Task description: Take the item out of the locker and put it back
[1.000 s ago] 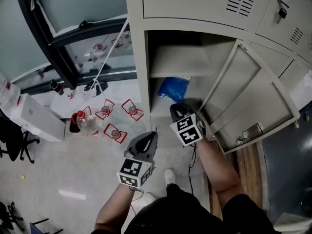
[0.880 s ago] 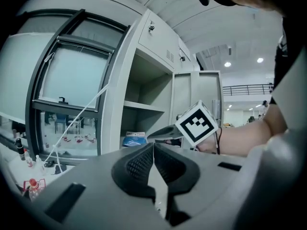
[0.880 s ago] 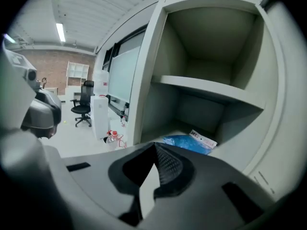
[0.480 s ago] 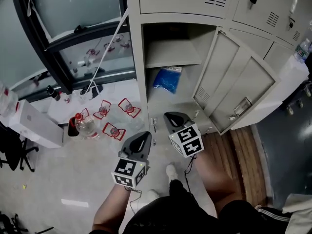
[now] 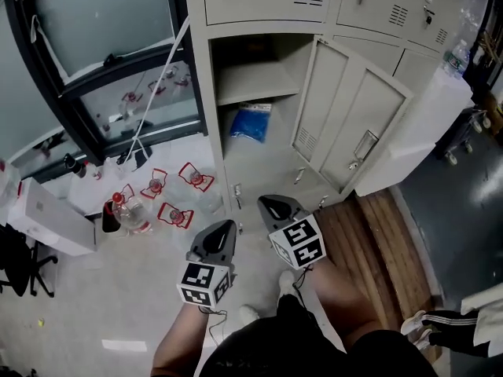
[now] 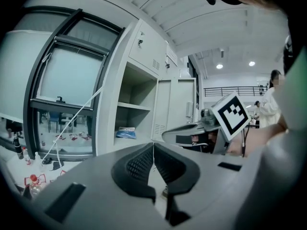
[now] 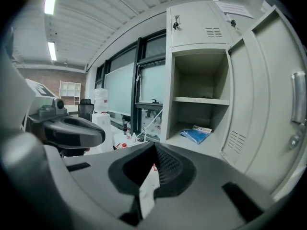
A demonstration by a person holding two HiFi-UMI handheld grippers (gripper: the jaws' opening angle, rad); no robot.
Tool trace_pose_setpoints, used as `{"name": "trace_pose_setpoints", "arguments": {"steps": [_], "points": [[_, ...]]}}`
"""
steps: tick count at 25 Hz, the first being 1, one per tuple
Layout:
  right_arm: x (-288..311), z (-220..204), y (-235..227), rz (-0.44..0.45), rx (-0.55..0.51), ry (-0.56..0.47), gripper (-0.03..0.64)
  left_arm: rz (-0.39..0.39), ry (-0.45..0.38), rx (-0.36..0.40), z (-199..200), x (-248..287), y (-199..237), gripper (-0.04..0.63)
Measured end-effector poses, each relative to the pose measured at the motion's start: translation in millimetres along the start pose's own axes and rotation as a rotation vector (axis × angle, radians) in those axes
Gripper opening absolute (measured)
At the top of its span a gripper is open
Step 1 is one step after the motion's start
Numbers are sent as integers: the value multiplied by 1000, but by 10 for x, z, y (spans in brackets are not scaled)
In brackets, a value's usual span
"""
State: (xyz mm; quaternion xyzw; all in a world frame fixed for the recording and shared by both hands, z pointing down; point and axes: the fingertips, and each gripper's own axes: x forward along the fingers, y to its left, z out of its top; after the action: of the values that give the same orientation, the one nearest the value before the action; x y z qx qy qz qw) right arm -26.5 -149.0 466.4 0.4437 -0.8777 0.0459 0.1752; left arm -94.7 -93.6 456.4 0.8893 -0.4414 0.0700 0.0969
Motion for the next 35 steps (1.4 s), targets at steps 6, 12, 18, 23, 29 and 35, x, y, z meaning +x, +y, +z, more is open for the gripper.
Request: {"name": "trace_pose_setpoints", "arguments": {"steps": [6,12,18,23,29,35], "points": [[-272,-60,22,-9,11,0,0,-2,-2,3,-11,-37,-160,8],[-504,-70,-22,4,19,-21,0,18,2,3,-44,-18,-361,8],[-778,-127,-100,48,17,-42,0,58,-6,-9,-26,16,-653,8],[-1023,-150,-184,93,16,-62,0,96,-14,-11,18,40,-935,8],[-1235,-190,-266,143,42,-90,0,132,-20,4,72,63,-1228,8],[-1351,-221,-277,182,35,-102,0,174,-22,6,72,30,-1366,8]]}}
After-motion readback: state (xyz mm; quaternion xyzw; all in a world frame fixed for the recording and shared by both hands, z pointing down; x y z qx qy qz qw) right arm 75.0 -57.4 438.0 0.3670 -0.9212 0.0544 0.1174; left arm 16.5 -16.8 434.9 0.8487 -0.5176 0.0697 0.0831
